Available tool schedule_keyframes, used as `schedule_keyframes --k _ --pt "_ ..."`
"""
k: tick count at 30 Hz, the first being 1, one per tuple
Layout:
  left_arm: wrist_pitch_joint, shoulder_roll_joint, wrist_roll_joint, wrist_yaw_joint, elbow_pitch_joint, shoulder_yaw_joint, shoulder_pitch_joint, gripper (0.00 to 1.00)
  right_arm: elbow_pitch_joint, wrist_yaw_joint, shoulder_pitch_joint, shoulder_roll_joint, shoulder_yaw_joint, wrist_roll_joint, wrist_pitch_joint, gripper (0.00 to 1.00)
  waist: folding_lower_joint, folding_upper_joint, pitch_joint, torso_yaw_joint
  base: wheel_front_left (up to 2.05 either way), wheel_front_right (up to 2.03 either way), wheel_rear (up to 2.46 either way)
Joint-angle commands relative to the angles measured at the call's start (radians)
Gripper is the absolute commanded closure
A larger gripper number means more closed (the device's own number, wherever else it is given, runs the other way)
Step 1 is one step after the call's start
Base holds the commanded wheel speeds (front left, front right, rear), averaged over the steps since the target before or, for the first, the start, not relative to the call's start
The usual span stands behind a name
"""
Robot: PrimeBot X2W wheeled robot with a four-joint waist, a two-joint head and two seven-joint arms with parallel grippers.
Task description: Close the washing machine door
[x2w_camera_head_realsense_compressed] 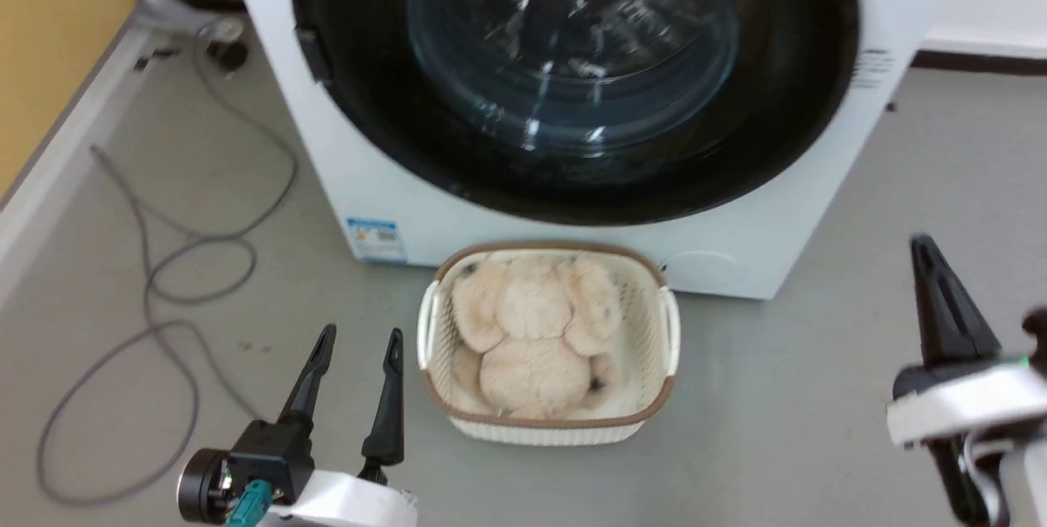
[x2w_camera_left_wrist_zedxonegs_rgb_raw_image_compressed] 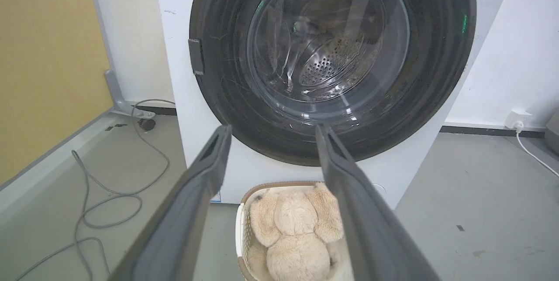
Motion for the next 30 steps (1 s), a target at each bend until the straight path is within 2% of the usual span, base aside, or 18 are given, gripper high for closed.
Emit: schedule_keyframes --k 1,4,9,10,11,18,30 --pt "-0.004 0.005 -0.004 0.004 0.007 0.005 0.015 0.00 -0.033 -0.001 0.041 0.021 -0.019 -0.026 -0.004 1.00 0.0001 0.0000 -0.022 -0.021 0.00 0.00 0.00" --pt "-0.004 0.009 0.008 0.012 0.027 0.005 0.022 0.00 -0.106 -0.001 0.113 0.058 -0.059 -0.096 -0.004 1.00 0.0001 0.0000 -0.034 -0.026 0.00 0.00 0.00" --pt "-0.004 0.008 0.017 0.017 0.049 -0.005 0.032 0.00 -0.175 -0.001 0.208 0.132 -0.103 -0.145 0.006 1.00 0.0001 0.0000 -0.046 -0.028 0.00 0.00 0.00" --pt "-0.004 0.009 0.021 0.017 0.053 -0.009 0.035 0.00 -0.182 -0.001 0.225 0.139 -0.106 -0.158 0.007 0.53 0.0001 0.0000 -0.049 -0.027 0.00 0.00 0.00" --pt "-0.004 0.010 0.025 0.017 0.057 -0.012 0.037 0.00 -0.189 -0.001 0.242 0.143 -0.106 -0.176 0.008 0.00 0.0001 0.0000 -0.053 -0.026 0.00 0.00 0.00" --pt "-0.004 0.010 0.035 0.030 0.067 -0.016 0.053 0.00 -0.231 -0.001 0.326 0.186 -0.124 -0.199 0.005 0.00 0.0001 0.0000 -0.067 -0.024 0.00 0.00 0.00" --pt "-0.004 0.012 0.043 0.045 0.063 -0.022 0.056 0.00 -0.261 -0.001 0.353 0.201 -0.111 -0.197 0.002 0.00 0.0001 0.0000 -0.063 -0.024 0.00 0.00 0.00"
